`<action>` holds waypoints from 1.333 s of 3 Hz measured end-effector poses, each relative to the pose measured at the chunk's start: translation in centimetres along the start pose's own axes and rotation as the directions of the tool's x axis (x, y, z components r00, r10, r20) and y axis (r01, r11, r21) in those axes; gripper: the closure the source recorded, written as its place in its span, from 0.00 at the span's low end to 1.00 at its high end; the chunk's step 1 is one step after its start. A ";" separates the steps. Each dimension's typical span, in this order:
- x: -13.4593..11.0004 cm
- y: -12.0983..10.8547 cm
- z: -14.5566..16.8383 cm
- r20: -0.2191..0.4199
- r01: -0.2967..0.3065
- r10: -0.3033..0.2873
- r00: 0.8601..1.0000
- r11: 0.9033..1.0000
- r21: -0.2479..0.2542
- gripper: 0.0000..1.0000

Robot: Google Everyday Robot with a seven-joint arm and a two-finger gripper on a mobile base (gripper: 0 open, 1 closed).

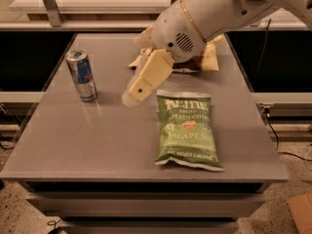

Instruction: Pick redbull can

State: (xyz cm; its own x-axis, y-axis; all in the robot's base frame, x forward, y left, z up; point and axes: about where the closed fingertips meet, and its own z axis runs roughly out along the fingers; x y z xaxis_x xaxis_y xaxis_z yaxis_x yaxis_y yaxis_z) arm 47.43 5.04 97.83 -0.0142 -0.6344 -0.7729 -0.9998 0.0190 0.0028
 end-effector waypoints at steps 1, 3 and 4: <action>2.0 -1.4 1.8 0.029 -0.031 0.030 0.999 0.999 0.035 0.00; 5.1 -6.5 5.9 0.115 -0.072 0.059 0.992 0.991 0.113 0.00; 5.0 -8.6 7.7 0.140 -0.055 0.036 0.990 0.990 0.133 0.00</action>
Offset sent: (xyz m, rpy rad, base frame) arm 0.0764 0.0056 -0.0977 0.1402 -0.0132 -0.1752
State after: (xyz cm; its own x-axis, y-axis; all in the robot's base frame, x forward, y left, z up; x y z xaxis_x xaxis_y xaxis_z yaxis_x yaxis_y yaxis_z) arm 56.08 7.69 89.07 -0.0481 -0.5191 -0.8534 -0.9869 0.1564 -0.0395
